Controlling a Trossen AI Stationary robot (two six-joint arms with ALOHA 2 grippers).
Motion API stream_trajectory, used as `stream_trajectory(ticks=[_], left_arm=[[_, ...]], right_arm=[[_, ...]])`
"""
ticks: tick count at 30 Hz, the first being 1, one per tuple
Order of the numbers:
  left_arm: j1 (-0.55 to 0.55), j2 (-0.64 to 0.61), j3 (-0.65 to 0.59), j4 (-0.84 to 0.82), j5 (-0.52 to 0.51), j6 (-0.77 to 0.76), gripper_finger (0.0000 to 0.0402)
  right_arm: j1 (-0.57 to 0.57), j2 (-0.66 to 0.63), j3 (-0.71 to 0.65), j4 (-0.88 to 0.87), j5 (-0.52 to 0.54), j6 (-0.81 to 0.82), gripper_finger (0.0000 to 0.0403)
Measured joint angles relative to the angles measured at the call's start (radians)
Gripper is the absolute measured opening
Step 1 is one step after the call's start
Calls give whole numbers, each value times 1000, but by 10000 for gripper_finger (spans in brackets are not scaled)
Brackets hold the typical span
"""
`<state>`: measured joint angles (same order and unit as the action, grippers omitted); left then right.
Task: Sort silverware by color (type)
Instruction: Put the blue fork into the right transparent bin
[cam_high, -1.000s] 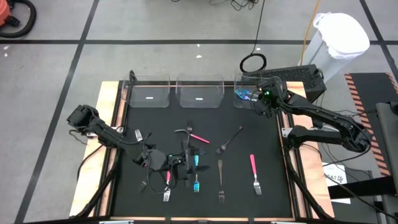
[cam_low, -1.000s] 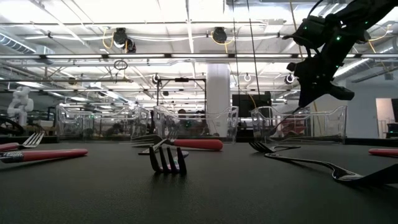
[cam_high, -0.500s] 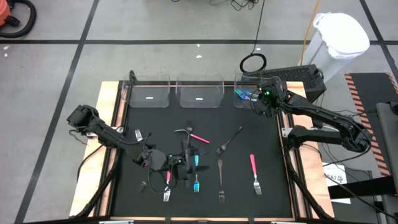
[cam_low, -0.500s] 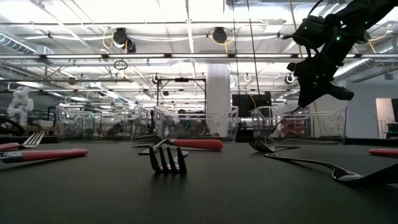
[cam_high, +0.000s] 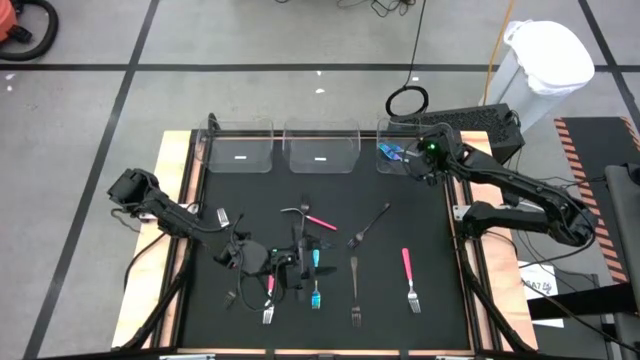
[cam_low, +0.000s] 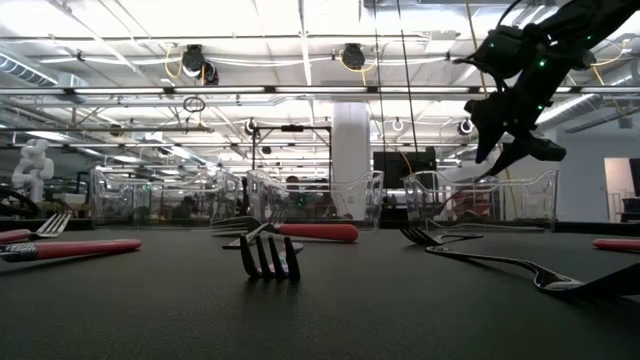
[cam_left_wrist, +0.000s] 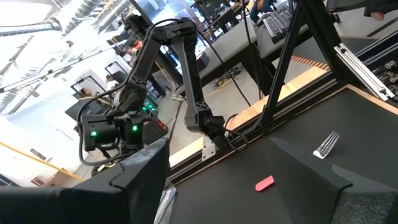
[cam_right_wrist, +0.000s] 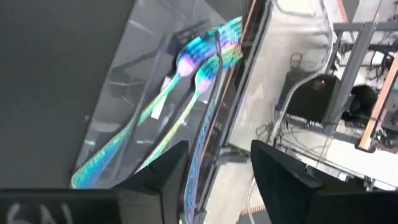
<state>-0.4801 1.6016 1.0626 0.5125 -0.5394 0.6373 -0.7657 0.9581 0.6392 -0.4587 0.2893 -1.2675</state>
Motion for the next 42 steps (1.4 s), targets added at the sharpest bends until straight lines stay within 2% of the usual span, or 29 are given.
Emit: stream_trajectory(ticks=[19, 23, 32, 42], left_arm=[[0, 0, 0, -6, 0, -3, 272], [0, 0, 0, -6, 0, -3, 272], [0, 0, 0, -7, 0, -4, 272], [0, 0, 0, -31, -1, -5, 272]], right_arm=[[-52, 0, 0, 52, 51, 81, 181], [-52, 0, 0, 52, 50, 93, 200], [-52, 0, 0, 56, 56, 105, 271], [-52, 0, 0, 84, 134, 102, 281]])
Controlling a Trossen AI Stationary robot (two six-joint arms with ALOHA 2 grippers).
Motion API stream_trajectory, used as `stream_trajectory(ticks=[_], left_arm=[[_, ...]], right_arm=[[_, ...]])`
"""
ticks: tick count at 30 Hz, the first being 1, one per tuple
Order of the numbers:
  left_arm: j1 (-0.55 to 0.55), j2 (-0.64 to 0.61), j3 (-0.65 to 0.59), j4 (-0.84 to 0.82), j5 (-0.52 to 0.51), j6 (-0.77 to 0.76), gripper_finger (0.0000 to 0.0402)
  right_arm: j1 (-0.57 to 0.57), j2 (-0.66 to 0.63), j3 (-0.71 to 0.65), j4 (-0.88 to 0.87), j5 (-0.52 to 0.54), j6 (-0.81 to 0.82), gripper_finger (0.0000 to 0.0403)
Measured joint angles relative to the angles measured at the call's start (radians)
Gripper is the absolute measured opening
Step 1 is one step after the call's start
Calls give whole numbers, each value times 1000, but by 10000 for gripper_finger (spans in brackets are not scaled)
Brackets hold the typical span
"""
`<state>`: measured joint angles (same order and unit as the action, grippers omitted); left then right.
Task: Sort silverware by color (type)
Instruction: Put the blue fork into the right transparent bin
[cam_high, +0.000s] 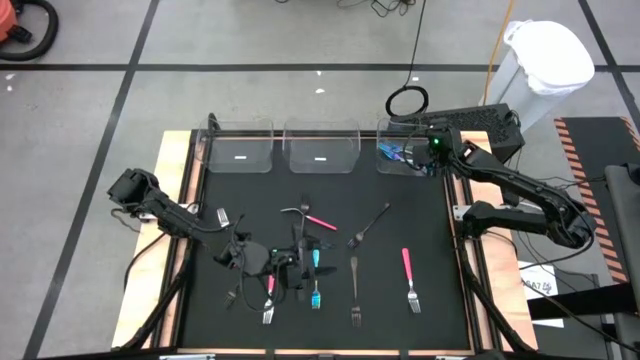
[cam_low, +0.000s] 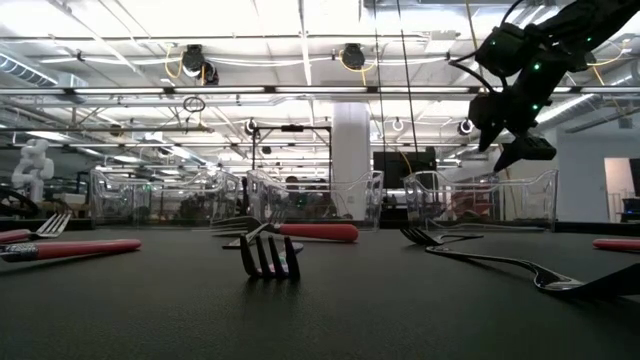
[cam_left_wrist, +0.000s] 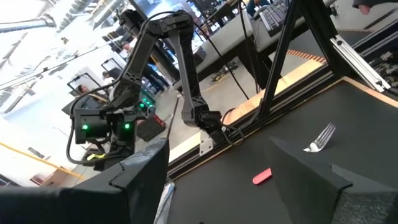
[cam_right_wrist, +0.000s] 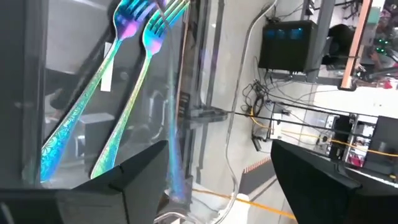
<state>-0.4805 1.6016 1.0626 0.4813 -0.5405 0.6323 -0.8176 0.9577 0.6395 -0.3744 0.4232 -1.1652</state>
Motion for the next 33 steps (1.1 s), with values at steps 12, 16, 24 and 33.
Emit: stream_trajectory(ticks=[12, 16, 24, 33], left_arm=[[-7, 0, 0, -3, -17, 0, 272], [-7, 0, 0, -3, -18, 0, 272], [-7, 0, 0, -4, -18, -1, 272], [-6, 0, 0, -5, -18, -1, 272]], right_arm=[[-1, 0, 0, 4, 24, 2, 281], [-1, 0, 0, 4, 23, 2, 281], [4, -41, 0, 22, 10, 5, 281], [44, -224, 0, 34, -111, 71, 262]])
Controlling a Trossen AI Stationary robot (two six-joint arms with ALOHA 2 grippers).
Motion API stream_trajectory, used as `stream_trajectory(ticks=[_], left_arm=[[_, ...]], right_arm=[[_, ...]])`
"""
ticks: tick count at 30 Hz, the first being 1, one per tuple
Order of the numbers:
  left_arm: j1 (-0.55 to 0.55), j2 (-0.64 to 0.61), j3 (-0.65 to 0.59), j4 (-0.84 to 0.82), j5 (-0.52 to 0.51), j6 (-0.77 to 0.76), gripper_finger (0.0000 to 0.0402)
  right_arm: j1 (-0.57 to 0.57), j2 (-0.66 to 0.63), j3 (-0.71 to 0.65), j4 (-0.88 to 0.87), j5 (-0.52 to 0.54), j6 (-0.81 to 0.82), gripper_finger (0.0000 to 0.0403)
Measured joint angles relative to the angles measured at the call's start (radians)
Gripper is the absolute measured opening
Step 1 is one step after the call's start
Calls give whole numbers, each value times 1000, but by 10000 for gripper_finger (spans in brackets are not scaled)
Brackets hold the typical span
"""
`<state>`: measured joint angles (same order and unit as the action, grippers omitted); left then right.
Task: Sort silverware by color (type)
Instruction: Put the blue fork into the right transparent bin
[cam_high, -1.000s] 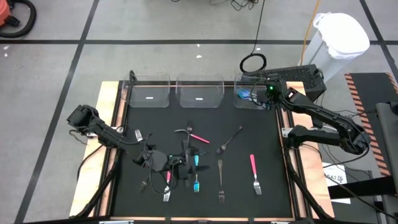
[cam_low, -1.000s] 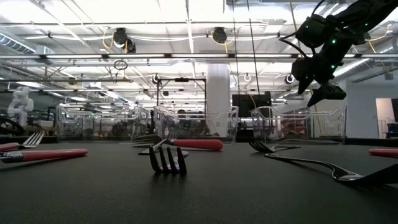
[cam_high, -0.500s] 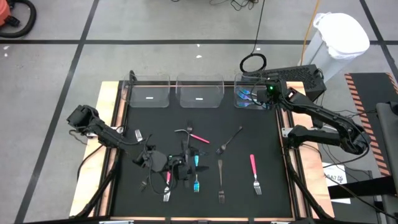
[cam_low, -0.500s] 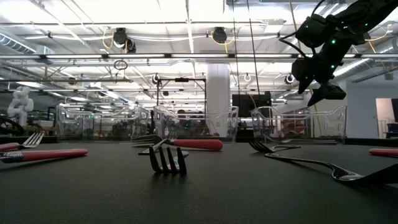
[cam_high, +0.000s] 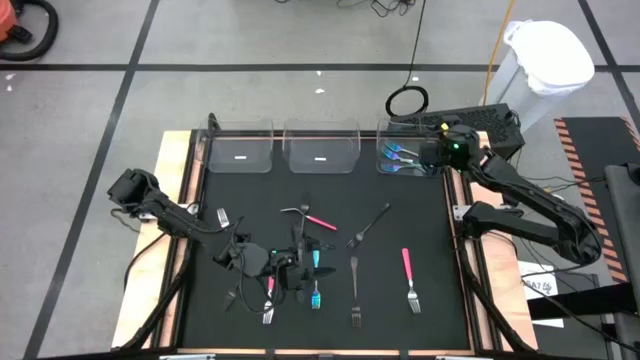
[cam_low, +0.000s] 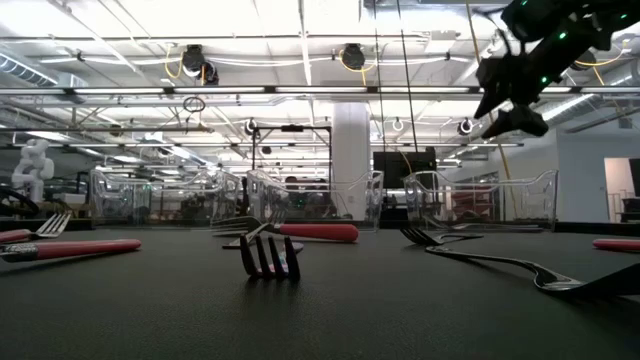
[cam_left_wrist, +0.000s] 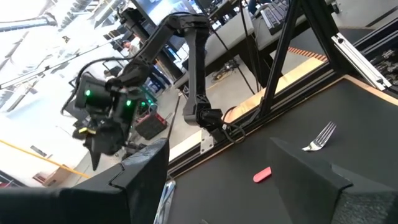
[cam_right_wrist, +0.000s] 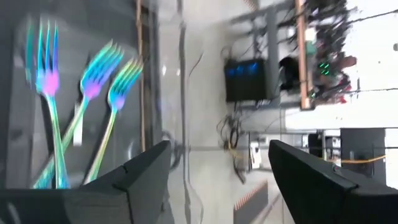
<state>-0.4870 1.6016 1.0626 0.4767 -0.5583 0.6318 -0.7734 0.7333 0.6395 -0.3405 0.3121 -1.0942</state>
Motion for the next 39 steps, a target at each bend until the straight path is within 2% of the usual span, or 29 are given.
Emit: stream_trajectory(ticks=[6, 11, 39], left_arm=[[0, 0, 0, 0, 0, 0, 272], [0, 0, 0, 1, 0, -26, 272], [-20, 0, 0, -50, -19, -130, 272]], right_arm=[[47, -98, 0, -11, -104, 101, 249], [115, -114, 0, -12, -143, 195, 250], [660, 33, 0, 38, -315, 644, 249]])
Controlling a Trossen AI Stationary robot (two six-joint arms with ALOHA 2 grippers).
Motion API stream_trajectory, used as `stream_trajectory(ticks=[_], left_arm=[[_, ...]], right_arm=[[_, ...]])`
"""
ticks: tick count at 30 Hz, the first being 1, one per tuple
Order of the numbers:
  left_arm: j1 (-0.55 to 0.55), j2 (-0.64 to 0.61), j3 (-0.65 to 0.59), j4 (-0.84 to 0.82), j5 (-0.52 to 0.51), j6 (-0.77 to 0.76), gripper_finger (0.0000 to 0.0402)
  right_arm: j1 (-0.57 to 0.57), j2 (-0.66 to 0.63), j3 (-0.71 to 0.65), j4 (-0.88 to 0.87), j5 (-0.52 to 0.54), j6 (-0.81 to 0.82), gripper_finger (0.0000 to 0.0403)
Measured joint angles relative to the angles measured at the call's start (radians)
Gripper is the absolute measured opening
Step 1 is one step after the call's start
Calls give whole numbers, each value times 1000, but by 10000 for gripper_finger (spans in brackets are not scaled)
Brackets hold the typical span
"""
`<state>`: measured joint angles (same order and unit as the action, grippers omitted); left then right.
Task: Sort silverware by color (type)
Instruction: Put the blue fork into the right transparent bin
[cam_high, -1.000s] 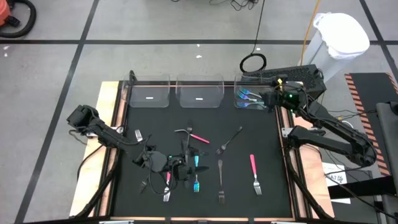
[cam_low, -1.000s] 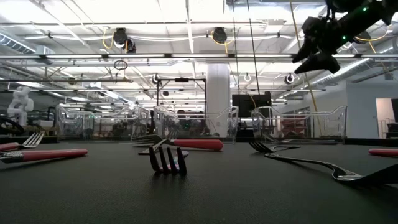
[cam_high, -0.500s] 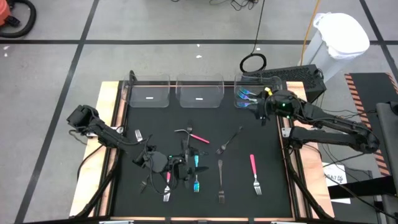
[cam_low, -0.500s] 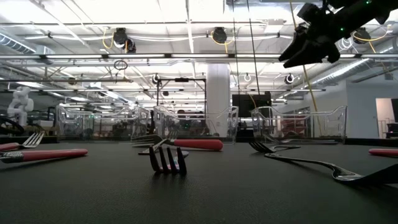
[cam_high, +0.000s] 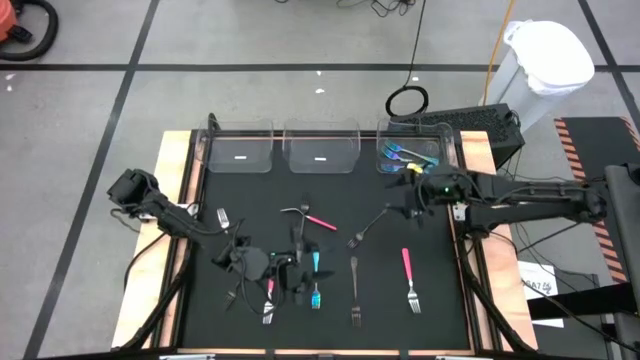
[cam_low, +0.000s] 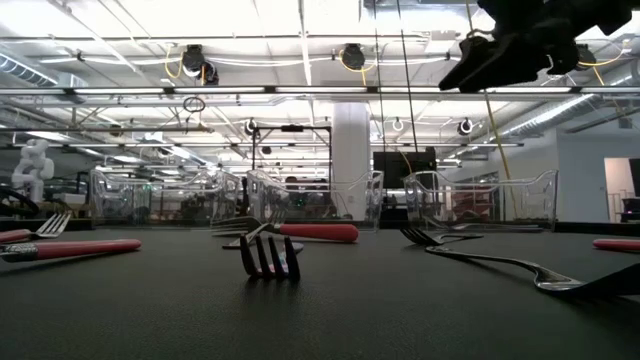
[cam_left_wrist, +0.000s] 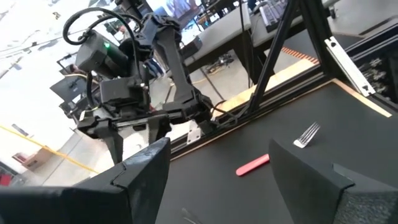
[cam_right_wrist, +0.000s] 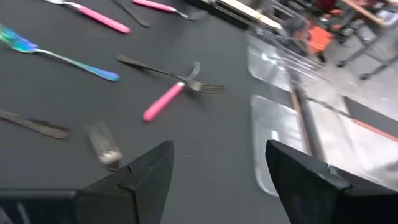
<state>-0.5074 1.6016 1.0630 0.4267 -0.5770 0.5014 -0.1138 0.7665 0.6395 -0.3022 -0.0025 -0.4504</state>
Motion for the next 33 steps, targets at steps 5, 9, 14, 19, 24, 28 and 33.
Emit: stream_trajectory(ticks=[5, 9, 14, 19, 24, 28, 33], left_arm=[[-17, 0, 0, 2, 0, -15, 272], [-25, 0, 0, 1, 0, -53, 272], [-43, 15, 0, -7, 0, -98, 272], [-77, 17, 0, -35, -29, -174, 272], [-130, 17, 0, -62, -63, -208, 272], [-171, 17, 0, -74, -64, -209, 258], [-211, 17, 0, -71, -72, -260, 227]], right_arm=[[110, 46, 0, 48, 0, 26, 249], [192, 99, 0, 125, 2, 46, 249], [278, 188, 1, 242, 22, 47, 249], [350, 279, 1, 295, 67, 46, 249], [382, 348, 0, 301, 77, 17, 249], [395, 374, 1, 303, 78, 20, 249], [399, 378, 1, 325, 76, 38, 249]])
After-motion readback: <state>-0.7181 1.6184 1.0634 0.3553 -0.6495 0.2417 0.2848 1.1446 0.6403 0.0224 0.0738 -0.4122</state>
